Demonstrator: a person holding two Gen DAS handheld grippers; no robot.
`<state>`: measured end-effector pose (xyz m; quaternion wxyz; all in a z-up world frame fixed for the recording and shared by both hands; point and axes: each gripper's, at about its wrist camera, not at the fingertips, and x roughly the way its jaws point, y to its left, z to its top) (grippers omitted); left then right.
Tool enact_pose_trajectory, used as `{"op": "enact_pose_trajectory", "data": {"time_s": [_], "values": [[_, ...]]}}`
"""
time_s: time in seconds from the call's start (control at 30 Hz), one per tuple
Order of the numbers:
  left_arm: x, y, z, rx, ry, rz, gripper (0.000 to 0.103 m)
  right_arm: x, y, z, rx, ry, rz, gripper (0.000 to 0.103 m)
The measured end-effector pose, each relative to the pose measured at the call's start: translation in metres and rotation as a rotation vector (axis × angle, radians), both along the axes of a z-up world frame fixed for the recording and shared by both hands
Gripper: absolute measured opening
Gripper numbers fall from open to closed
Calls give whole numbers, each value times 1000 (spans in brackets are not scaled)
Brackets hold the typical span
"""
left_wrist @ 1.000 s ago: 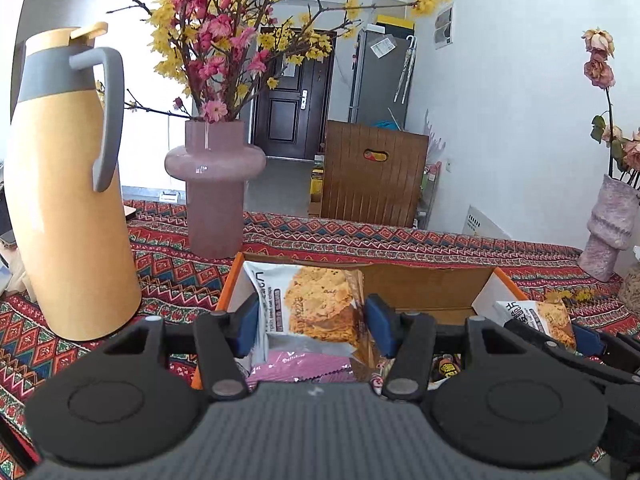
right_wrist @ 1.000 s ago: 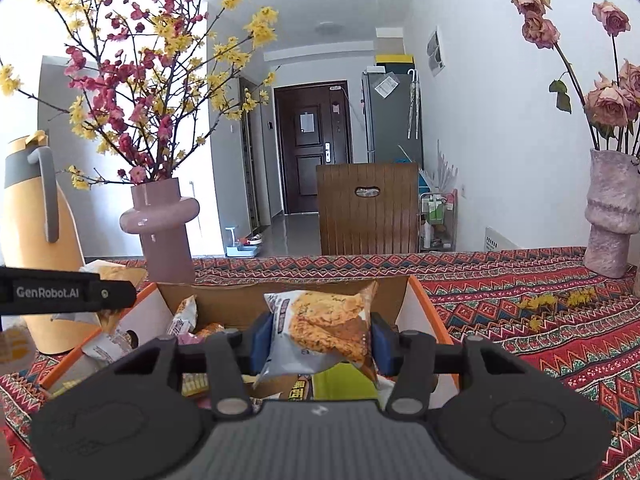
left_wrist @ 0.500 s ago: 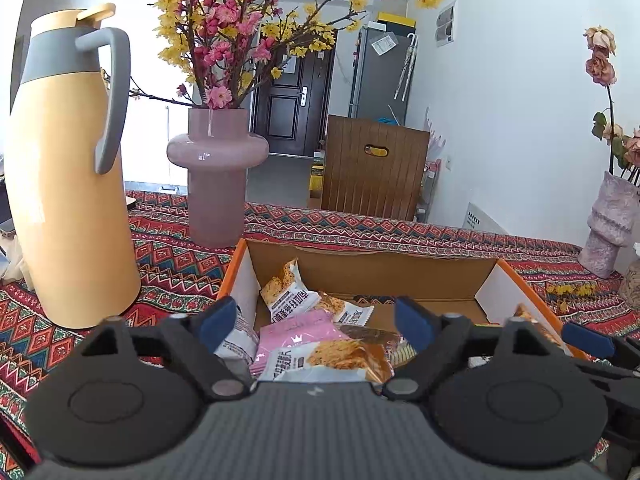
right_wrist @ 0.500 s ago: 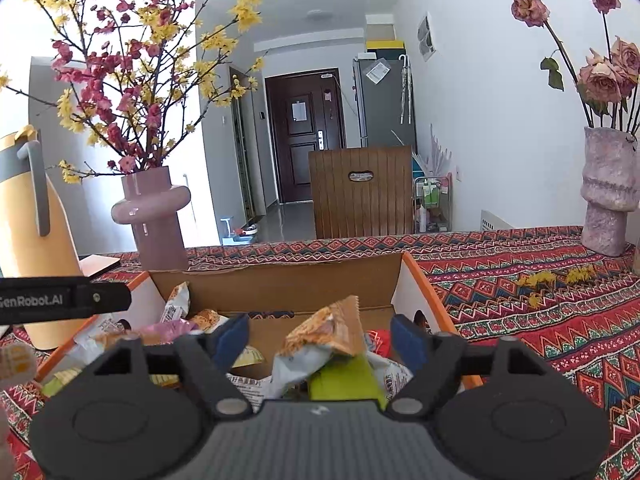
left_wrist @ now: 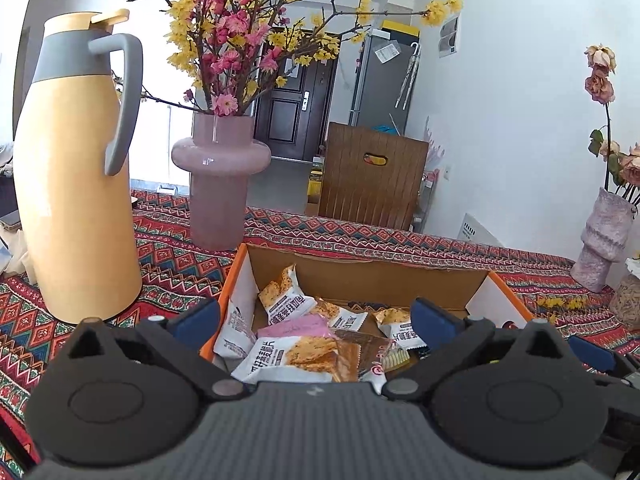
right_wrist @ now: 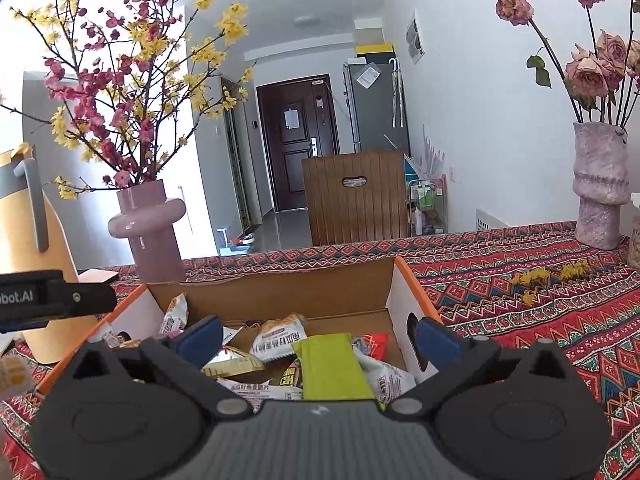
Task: Organize snacks
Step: 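Move both tools back toward the last loose snacks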
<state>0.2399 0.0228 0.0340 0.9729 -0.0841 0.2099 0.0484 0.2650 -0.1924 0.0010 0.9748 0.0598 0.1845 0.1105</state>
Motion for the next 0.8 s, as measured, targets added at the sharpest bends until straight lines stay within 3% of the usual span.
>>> {"op": "enact_pose_trajectory", "data": {"time_s": [0.37,0.8], "values": [[-31,3,26,-12,-22,5,103,-26,11,17,-71,-18,7,103],[-72,36,17,18,34,42,103,-73,23,14,-74,38,28,103]]}}
